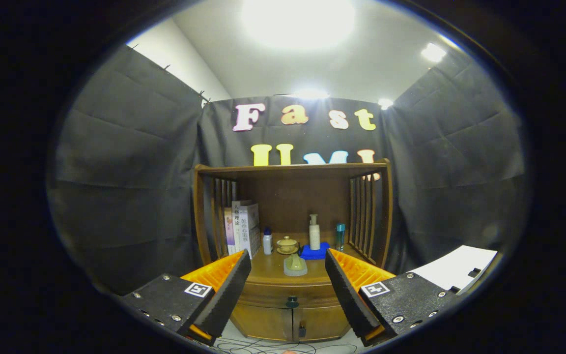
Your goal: Pull open the drawer, take out the items inside it, and place them on the countertop above the cabinet.
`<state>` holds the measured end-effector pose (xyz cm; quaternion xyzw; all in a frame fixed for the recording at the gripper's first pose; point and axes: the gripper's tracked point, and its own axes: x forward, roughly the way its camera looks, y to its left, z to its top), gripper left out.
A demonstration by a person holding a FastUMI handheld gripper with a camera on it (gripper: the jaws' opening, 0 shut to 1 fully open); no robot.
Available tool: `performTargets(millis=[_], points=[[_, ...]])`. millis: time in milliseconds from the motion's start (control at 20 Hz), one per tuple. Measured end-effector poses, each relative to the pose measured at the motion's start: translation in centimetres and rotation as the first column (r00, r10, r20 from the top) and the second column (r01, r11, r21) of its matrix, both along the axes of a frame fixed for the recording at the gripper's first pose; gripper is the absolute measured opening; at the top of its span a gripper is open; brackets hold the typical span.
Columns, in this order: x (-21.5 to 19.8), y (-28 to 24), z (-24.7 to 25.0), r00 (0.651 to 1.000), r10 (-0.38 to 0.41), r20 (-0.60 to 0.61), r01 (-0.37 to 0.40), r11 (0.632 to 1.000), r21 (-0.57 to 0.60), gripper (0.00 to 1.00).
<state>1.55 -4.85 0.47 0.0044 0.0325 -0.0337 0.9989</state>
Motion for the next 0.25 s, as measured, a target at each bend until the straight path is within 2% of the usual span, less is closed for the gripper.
performTargets(millis=[250], points=[[-0.6,-2.0,0.9,0.997,-0.067,0.036,0.068,0.998,-0.013,0.94]])
